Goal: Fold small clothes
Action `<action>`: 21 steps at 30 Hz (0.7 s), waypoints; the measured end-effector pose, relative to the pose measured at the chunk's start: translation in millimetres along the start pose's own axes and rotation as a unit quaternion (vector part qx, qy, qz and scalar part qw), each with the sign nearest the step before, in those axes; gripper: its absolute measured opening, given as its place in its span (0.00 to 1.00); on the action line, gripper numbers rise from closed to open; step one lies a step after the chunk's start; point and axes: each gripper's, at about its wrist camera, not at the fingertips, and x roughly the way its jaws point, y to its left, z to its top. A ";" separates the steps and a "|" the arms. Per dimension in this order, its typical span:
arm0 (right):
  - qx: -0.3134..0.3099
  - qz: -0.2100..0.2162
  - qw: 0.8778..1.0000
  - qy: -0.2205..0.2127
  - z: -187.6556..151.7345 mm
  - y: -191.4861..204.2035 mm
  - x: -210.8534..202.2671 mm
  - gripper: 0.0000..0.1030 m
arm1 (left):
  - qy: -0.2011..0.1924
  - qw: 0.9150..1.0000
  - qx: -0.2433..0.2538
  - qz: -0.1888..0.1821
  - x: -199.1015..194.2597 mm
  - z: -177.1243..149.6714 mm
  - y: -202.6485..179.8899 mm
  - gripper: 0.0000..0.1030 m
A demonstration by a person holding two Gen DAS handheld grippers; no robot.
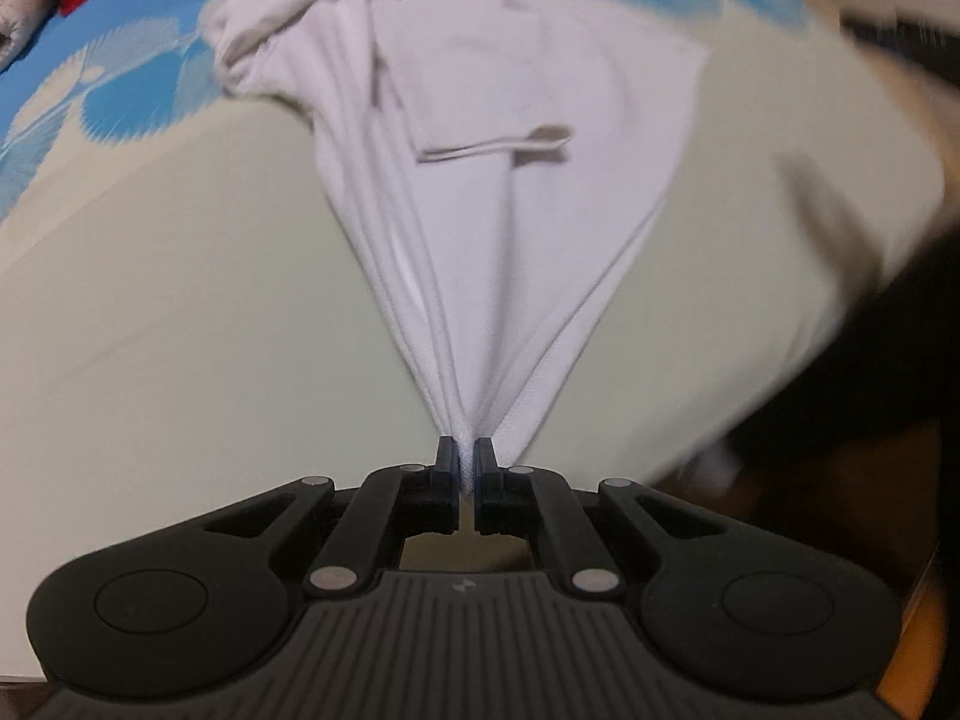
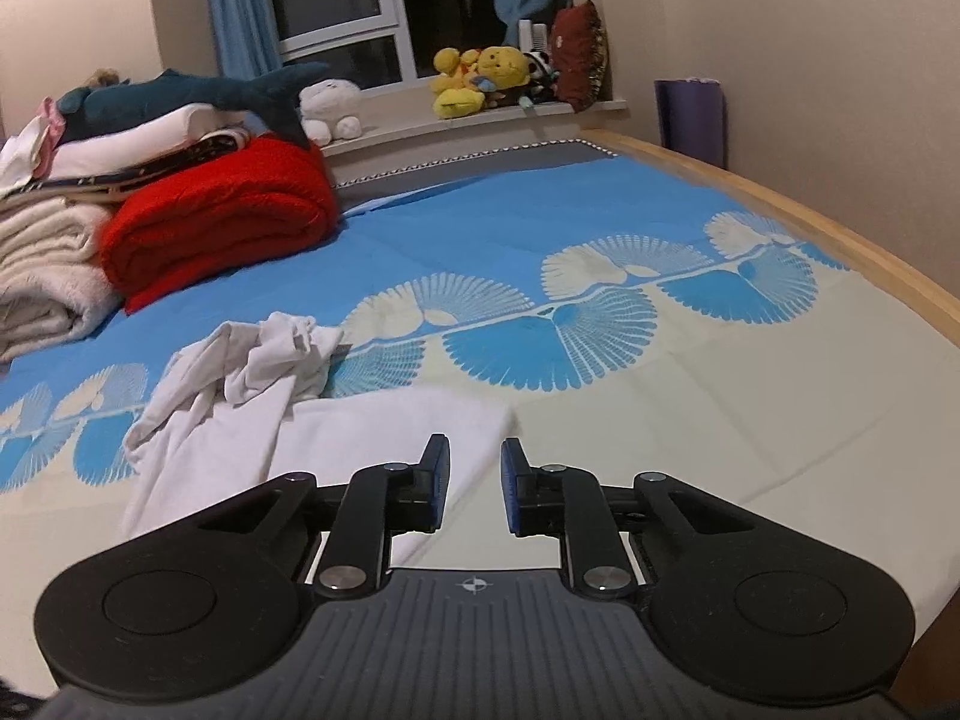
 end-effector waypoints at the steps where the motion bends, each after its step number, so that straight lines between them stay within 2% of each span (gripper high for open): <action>1: -0.008 0.006 1.000 0.008 -2.6 1.6 1.0 0.19 | 0.010 1.000 0.018 0.013 -0.1 -9.1 10.8 0.04; 3: -0.021 0.018 0.999 0.031 -6.2 3.6 7.3 0.19 | 0.018 0.999 0.032 0.033 -2.8 -18.2 32.9 0.06; 5: -0.038 0.026 0.997 0.058 -7.7 8.0 18.7 0.20 | -0.014 1.000 -0.017 0.020 -8.5 -18.3 58.8 0.07; 6: -0.049 0.031 0.996 0.071 -9.3 11.0 24.4 0.20 | -0.034 0.998 -0.051 0.004 -11.6 -17.2 72.4 0.11; 8: -0.068 0.038 0.992 0.096 -9.3 18.2 42.0 0.28 | -0.056 0.992 -0.108 -0.014 -12.0 -15.9 91.1 0.16; 10: -0.083 0.038 0.989 0.120 -11.0 26.6 63.3 0.37 | -0.074 0.990 -0.117 0.004 -13.3 -7.0 92.4 0.21; 11: -0.089 0.032 0.987 0.130 -12.8 30.1 74.3 0.40 | -0.077 0.990 -0.122 0.004 -13.5 -3.2 94.6 0.27; 12: -0.093 0.022 0.986 0.137 -16.5 34.0 84.5 0.41 | -0.077 0.989 -0.129 0.000 -12.7 -4.3 94.4 0.32; 13: -0.095 0.012 0.984 0.147 -19.6 35.6 95.5 0.43 | -0.074 0.988 -0.135 0.000 -10.4 -2.6 94.3 0.32; 15: -0.099 -0.006 0.981 0.165 -25.9 36.0 118.1 0.44 | -0.064 0.988 -0.139 0.014 -0.2 -0.2 90.3 0.33; 17: -0.112 -0.024 0.977 0.182 -35.5 38.4 137.3 0.46 | -0.056 0.986 -0.152 0.028 18.5 10.0 88.1 0.38; 21: -0.160 -0.033 0.965 0.203 -53.9 43.9 159.6 0.46 | -0.041 0.979 -0.195 0.049 42.5 20.5 89.5 0.38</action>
